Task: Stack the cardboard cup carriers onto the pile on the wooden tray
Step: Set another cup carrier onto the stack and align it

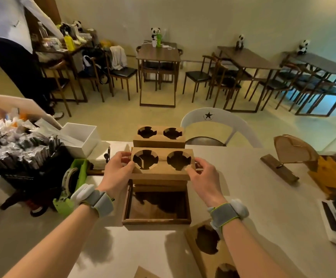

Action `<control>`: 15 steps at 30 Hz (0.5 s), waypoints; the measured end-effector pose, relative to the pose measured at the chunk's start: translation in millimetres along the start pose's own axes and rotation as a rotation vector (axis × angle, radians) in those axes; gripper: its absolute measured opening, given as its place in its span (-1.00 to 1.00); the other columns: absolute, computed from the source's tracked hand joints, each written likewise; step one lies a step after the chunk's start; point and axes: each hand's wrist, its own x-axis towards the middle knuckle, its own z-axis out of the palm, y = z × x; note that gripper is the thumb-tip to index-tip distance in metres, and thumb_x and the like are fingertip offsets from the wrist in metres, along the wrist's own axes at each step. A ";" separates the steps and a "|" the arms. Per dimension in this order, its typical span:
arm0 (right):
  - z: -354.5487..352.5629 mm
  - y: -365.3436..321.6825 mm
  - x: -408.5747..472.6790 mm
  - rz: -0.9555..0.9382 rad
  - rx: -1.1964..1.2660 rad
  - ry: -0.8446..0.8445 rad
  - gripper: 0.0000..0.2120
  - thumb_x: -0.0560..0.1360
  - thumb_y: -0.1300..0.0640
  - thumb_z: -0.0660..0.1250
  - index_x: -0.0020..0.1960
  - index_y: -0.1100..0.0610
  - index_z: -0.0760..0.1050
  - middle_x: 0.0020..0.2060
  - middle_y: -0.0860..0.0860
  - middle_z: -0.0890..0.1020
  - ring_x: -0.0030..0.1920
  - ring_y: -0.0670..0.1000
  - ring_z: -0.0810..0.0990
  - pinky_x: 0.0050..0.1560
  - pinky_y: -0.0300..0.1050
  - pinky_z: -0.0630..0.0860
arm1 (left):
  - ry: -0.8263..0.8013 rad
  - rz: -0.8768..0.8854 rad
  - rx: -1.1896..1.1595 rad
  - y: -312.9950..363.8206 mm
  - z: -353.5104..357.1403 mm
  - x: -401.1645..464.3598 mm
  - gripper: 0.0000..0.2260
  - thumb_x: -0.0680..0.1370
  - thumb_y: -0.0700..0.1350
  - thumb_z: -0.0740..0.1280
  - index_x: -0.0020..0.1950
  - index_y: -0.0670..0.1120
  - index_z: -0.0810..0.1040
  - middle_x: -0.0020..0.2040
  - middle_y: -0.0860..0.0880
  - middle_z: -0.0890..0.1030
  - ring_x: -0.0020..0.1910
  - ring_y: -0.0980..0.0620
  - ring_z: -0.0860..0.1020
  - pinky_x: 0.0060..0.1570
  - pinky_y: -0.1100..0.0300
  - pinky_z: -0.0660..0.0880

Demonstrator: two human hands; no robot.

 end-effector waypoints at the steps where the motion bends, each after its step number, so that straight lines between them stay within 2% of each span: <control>1: 1.8 2.5 8.4 0.013 0.004 -0.009 -0.71 0.54 0.06 0.33 0.25 0.04 0.53 0.01 -0.06 0.61 -0.03 -0.08 0.55 -0.15 -0.35 0.45 | -0.001 -0.008 -0.002 -1.4 4.1 7.6 -0.70 0.55 -0.18 0.31 0.28 -0.10 0.47 0.03 -0.06 0.59 -0.04 0.04 0.60 -0.01 0.04 0.60; 4: 5.5 8.1 22.5 0.050 0.020 -0.028 -0.71 0.53 0.06 0.34 0.25 0.03 0.53 0.04 -0.04 0.61 0.05 -0.03 0.55 -0.08 -0.27 0.48 | 0.004 -0.013 0.001 -6.6 11.1 21.5 -0.68 0.55 -0.17 0.31 0.31 -0.09 0.45 0.04 -0.01 0.57 0.00 0.07 0.56 -0.04 0.14 0.56; 7: 9.0 14.7 31.1 0.065 0.030 -0.034 -0.75 0.53 0.07 0.35 0.20 -0.01 0.53 0.01 -0.06 0.60 0.01 -0.06 0.54 -0.12 -0.30 0.46 | 0.012 -0.011 -0.008 -14.8 17.5 29.4 -0.69 0.55 -0.14 0.32 0.29 -0.07 0.46 0.04 0.03 0.56 -0.01 0.14 0.53 -0.14 0.27 0.50; 15: 17.9 22.4 36.3 0.073 0.052 -0.022 -0.78 0.52 0.04 0.36 0.15 -0.07 0.50 0.01 -0.08 0.59 -0.02 -0.11 0.52 -0.13 -0.28 0.47 | 0.045 0.045 0.013 -23.6 20.4 32.7 -0.67 0.55 -0.10 0.32 0.32 -0.05 0.46 0.13 -0.01 0.55 0.05 0.10 0.54 -0.11 0.29 0.49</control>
